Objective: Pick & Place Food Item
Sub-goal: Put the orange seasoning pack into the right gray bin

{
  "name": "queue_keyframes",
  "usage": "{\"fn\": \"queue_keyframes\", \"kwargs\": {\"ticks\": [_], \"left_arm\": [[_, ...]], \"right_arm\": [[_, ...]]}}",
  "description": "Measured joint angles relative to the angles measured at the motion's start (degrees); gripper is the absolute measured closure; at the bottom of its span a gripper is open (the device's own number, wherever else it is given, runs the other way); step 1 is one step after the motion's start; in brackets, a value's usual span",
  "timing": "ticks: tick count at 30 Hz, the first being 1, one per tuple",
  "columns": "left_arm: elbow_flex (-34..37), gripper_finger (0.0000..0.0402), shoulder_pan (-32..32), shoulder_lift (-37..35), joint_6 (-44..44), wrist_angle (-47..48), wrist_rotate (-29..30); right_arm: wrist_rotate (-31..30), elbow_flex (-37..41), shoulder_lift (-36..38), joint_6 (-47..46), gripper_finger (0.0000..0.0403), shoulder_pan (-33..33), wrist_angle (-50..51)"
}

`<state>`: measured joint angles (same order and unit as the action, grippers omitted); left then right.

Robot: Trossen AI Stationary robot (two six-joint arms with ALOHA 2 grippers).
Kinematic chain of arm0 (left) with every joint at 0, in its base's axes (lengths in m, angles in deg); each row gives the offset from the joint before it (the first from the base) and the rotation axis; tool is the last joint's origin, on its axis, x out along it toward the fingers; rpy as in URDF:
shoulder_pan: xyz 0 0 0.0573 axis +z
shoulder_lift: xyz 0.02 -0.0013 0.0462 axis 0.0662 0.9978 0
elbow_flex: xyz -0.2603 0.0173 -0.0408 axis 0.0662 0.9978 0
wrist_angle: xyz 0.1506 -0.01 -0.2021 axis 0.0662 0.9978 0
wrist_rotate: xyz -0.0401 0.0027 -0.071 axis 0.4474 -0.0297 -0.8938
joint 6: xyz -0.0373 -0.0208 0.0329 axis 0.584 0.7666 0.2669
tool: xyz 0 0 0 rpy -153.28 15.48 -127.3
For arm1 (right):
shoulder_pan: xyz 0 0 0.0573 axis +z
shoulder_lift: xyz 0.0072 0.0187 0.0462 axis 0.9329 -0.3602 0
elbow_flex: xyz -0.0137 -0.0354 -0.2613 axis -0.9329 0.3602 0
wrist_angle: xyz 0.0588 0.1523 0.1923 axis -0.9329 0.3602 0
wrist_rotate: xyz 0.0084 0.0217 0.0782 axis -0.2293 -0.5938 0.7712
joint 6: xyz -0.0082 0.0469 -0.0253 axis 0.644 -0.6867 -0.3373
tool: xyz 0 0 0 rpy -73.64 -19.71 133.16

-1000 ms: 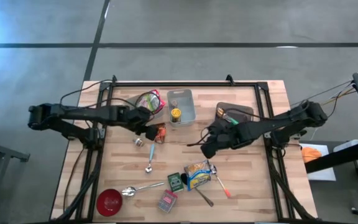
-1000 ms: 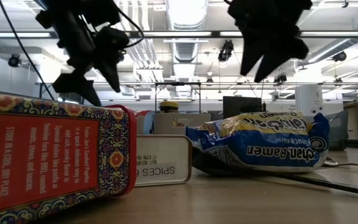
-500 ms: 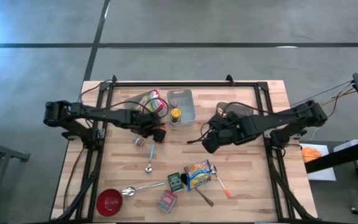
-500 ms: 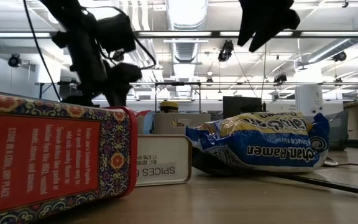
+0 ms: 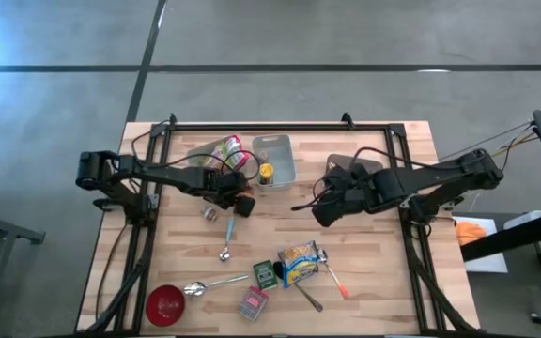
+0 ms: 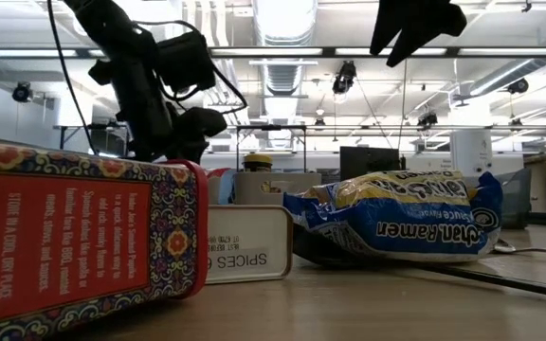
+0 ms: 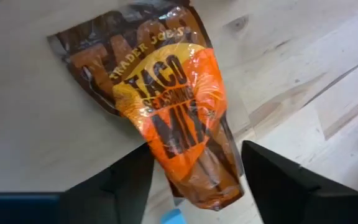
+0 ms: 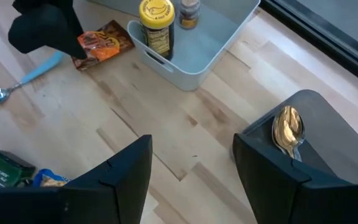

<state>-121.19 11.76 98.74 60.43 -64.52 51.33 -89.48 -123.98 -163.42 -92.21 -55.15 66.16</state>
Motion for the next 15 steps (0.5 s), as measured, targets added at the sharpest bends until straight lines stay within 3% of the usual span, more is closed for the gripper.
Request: {"fn": "queue_keyframes", "kwargs": {"ticks": [8, 15], "left_arm": [[3.91, 0.0288, 0.0, -0.25, -0.33, -5.52, -0.02], [5.18, 0.037, 0.0, -0.63, -2.06, -6.6, -0.13]], "right_arm": [[0.03, 0.17, -0.35, 0.0, 0.0182, 0.0, 0.06], [0.54, 0.17, -0.35, -0.33, 0.0182, 0.44, 0.04]]}}
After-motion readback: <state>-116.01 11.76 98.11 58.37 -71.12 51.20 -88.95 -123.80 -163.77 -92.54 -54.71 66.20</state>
